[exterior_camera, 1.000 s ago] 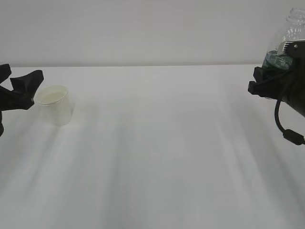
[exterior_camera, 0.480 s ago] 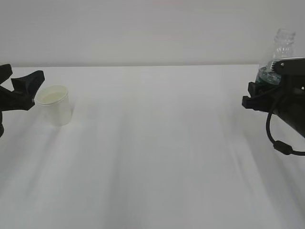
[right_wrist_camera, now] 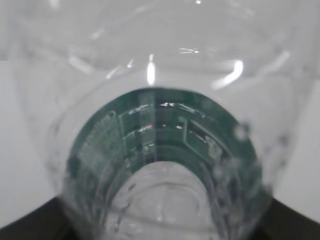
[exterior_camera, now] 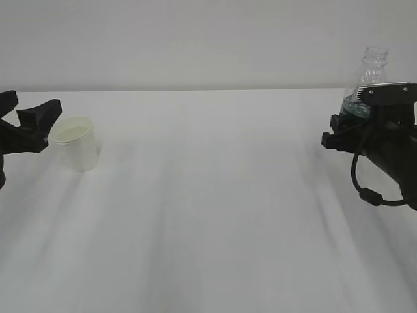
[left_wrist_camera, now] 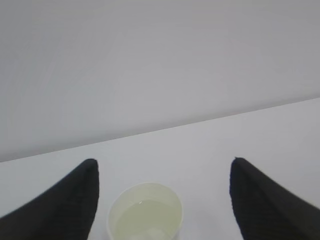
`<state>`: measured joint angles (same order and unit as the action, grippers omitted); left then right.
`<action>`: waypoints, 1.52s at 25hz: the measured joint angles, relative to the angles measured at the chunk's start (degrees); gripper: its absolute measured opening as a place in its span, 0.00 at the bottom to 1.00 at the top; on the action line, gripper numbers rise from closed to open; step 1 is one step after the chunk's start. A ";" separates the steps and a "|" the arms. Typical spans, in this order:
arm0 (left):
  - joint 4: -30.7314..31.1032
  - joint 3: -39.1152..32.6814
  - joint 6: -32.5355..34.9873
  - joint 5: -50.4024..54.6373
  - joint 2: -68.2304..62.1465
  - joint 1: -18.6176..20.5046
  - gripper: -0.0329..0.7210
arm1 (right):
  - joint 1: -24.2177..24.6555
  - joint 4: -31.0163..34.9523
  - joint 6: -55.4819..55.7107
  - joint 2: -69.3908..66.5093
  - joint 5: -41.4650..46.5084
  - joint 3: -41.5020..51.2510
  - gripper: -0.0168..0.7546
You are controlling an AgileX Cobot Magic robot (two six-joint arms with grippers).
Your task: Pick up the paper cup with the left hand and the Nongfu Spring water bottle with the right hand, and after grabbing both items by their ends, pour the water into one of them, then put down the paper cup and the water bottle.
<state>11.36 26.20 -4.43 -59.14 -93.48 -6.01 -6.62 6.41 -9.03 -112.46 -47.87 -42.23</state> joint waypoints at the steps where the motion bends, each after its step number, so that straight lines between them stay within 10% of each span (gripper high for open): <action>1: 0.00 0.00 0.00 0.00 0.00 0.00 0.82 | 0.00 0.00 0.00 -0.44 0.01 -0.47 0.58; 38: 0.73 0.00 0.00 0.00 0.00 0.00 0.82 | 0.00 -0.55 0.33 -16.92 -1.81 -14.13 0.58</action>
<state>12.09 26.20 -4.43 -59.14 -93.48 -6.01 -6.62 5.86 -8.70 -129.37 -49.67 -56.36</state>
